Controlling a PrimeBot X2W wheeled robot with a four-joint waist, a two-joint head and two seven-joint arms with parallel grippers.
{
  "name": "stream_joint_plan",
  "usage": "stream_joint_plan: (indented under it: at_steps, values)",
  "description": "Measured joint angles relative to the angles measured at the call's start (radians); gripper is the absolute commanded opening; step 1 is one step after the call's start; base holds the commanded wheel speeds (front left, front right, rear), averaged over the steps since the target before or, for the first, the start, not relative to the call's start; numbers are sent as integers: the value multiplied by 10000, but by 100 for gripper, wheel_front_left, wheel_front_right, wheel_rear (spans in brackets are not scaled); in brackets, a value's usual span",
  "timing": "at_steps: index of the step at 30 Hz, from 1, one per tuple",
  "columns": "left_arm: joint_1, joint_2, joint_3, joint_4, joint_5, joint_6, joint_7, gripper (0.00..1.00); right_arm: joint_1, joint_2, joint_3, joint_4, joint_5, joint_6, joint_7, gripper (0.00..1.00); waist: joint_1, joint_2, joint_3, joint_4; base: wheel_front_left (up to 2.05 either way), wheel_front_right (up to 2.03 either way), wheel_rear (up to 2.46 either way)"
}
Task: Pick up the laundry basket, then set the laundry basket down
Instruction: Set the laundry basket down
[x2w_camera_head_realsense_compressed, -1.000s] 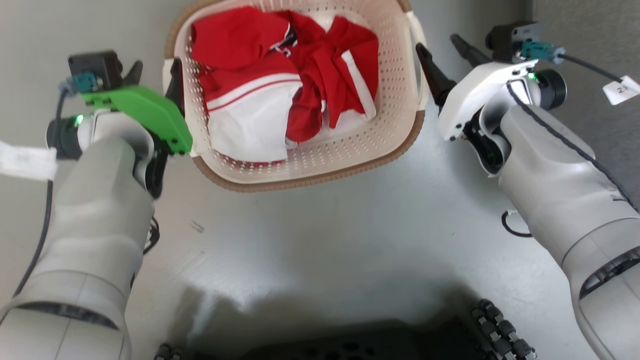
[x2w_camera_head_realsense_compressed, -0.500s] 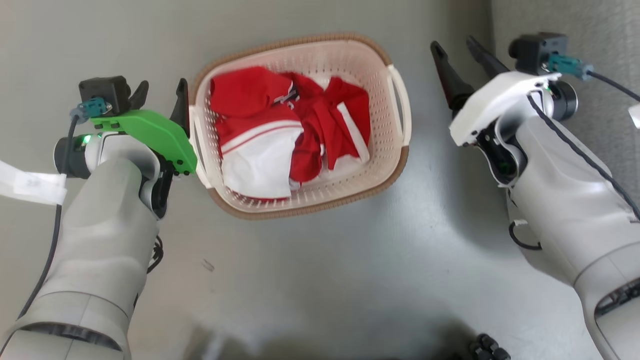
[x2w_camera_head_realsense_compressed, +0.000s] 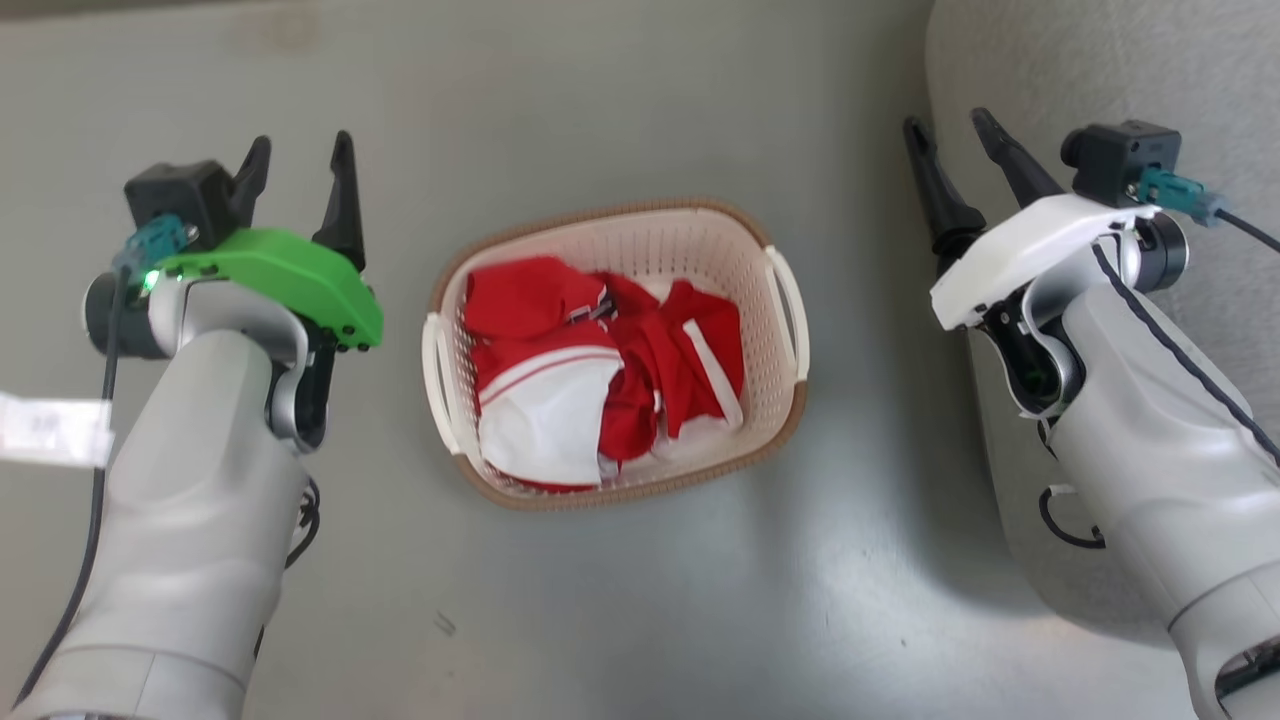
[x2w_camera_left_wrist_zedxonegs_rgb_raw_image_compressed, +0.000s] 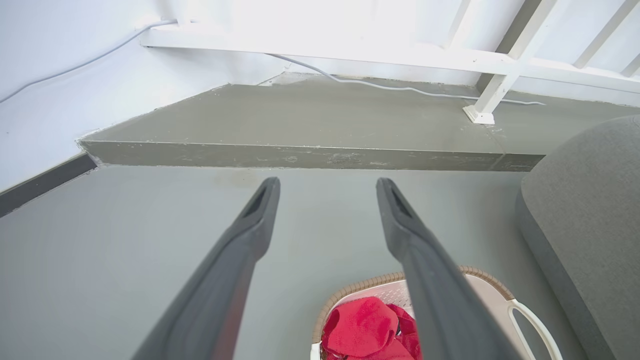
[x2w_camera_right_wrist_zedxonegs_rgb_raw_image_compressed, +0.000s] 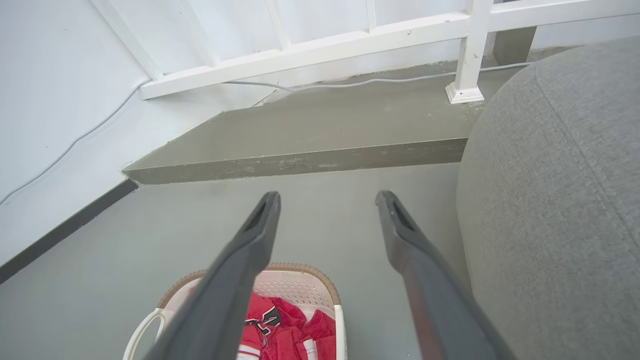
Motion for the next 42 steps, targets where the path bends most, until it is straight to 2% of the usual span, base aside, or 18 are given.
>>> stream_joint_plan:
  at_steps: [10,25,42]
  values:
    - [1304,151,341,-1521,481,476,0,100,950,-52,-777,-1457,-608,-245,0,100,0,0,-1304,13,0,0,0]
    - [3674,173,573,-3340,976,1037,0,100,2845,-98,-1400,-2773,-1285,-690,0,100,0,0,-2769,-34,0,0,0]
    - [5963,132,562,-4589,1287,1174,0,100,5034,-79,-2044,-3887,-1639,-1126,0,100,0,0,-3740,-32,0,0,0]
